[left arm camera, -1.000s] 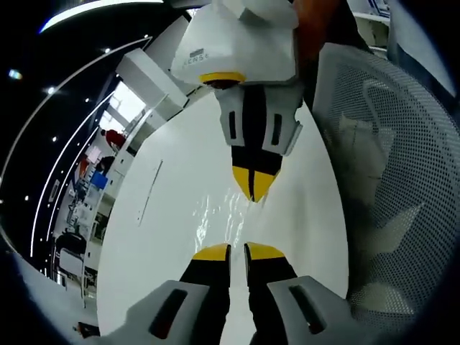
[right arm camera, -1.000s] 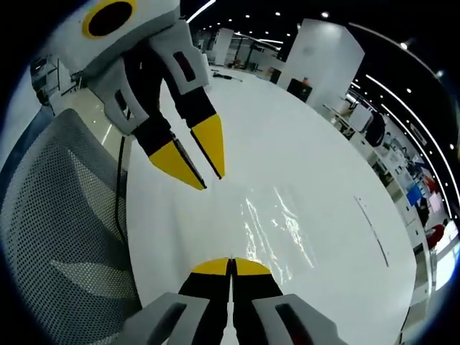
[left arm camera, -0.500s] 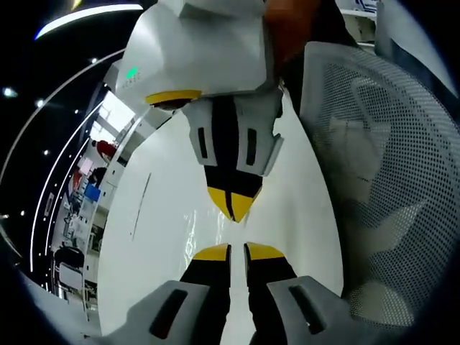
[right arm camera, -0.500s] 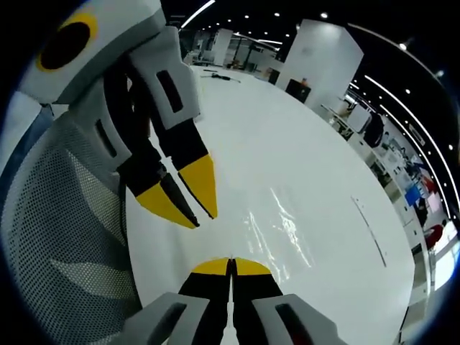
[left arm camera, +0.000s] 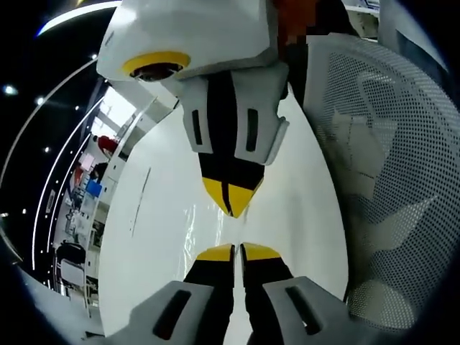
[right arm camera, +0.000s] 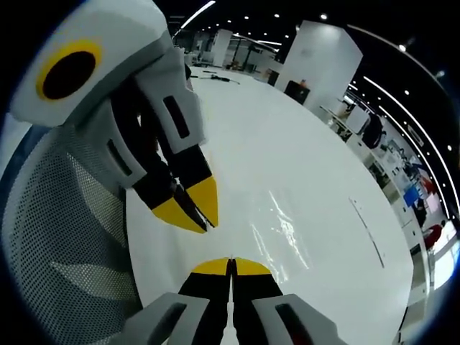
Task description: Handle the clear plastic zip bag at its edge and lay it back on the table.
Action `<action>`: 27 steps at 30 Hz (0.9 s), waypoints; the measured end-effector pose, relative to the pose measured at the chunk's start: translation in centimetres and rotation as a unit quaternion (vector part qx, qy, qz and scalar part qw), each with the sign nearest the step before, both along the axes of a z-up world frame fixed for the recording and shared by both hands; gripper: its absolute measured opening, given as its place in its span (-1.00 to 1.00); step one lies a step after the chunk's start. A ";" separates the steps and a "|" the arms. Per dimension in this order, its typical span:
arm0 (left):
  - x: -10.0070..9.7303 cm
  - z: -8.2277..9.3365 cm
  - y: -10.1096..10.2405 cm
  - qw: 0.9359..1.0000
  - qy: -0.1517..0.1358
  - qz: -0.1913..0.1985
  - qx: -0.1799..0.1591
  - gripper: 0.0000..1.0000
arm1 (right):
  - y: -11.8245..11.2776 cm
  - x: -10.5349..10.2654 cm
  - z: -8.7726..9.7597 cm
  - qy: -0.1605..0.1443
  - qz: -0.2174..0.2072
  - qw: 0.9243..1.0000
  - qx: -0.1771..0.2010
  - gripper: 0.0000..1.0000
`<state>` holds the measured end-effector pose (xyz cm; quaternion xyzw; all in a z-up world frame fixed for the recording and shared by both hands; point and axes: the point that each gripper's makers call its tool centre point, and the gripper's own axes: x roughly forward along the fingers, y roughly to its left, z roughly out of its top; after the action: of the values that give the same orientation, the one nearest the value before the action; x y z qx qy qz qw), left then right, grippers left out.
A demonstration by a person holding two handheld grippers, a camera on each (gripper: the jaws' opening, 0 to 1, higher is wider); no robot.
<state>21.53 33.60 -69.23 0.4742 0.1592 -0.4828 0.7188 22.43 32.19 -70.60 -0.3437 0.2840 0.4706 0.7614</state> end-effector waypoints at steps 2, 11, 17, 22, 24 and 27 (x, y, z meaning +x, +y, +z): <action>0.0 -0.2 0.0 1.000 -0.001 -0.002 0.006 -1.00 | 0.0 0.2 0.1 -0.002 -0.003 1.000 0.001 -1.00; 0.3 0.3 -0.2 1.000 -0.007 0.003 0.004 -1.00 | -0.2 0.8 0.5 -0.009 -0.020 1.000 0.008 -1.00; 0.6 0.4 -0.2 1.000 -0.007 0.005 0.006 -1.00 | -0.3 1.2 0.7 -0.009 -0.030 0.999 0.015 -1.00; 0.6 0.3 -0.2 1.000 -0.007 0.006 0.008 -1.00 | -0.2 1.4 1.0 -0.008 -0.041 0.999 0.021 -1.00; 0.6 0.2 -0.1 1.000 -0.007 0.005 0.011 -1.00 | -0.2 1.4 1.1 -0.008 -0.043 0.999 0.023 -1.00; 0.5 0.1 -0.1 1.000 -0.006 0.009 0.012 -1.00 | -0.2 1.7 1.1 -0.009 -0.047 0.998 0.026 -1.00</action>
<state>22.06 33.52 -69.11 0.4844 0.1647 -0.4717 0.7182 24.12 32.03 -69.46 -0.3138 0.2807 0.4384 0.7941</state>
